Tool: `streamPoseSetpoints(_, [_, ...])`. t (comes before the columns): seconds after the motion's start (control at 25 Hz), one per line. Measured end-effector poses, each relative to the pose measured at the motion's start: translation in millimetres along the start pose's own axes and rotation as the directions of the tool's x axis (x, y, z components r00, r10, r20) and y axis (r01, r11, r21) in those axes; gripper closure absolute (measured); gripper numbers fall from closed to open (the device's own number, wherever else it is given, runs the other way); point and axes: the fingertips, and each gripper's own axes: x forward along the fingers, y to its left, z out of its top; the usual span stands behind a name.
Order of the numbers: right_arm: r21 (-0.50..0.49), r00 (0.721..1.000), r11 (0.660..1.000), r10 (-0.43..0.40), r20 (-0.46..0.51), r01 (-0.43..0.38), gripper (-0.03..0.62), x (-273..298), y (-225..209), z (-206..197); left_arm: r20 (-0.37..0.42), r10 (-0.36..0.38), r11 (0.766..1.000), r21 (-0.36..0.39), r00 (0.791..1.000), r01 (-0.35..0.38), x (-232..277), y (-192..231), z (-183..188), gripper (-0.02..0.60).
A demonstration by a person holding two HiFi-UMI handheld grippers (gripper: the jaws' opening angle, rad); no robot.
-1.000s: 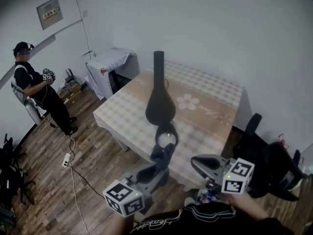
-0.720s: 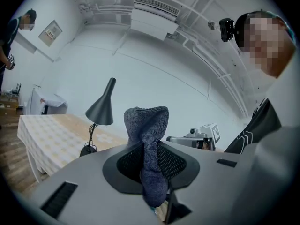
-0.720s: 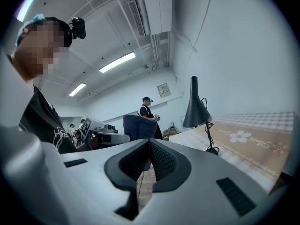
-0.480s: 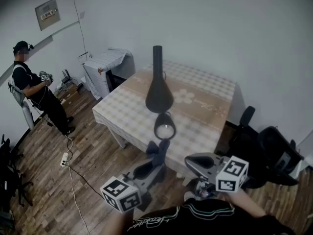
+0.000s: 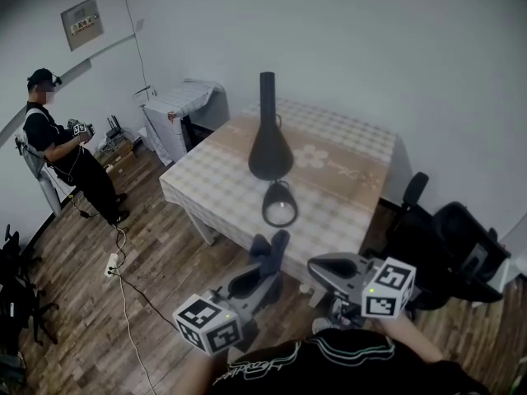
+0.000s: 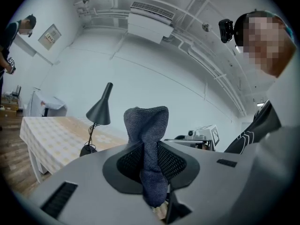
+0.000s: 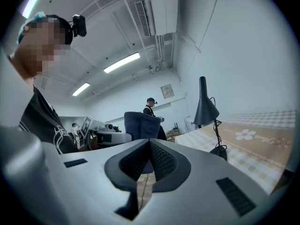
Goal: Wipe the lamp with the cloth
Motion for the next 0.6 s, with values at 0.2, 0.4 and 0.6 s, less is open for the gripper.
streamPoseSetpoints(0.2, [0.039, 1.000, 0.999, 0.012, 0.017, -0.013, 0.580, -5.4, 1.0, 0.8, 0.006, -0.010, 1.000, -0.010, 1.000, 0.010, -2.7, -6.7, 0.8, 0.509])
streamPoseSetpoints(0.4, [0.039, 1.000, 0.999, 0.010, 0.017, -0.011, 0.581, -5.9, 5.3, -0.2, 0.013, -0.015, 1.000, -0.012, 1.000, 0.016, -6.3, -8.3, 2.2, 0.509])
streamPoseSetpoints(0.6, [0.038, 1.000, 0.999, 0.014, 0.015, -0.015, 0.581, -6.0, 9.2, -3.2, 0.009, -0.019, 1.000, -0.019, 1.000, 0.019, -8.3, -9.9, -1.8, 0.509])
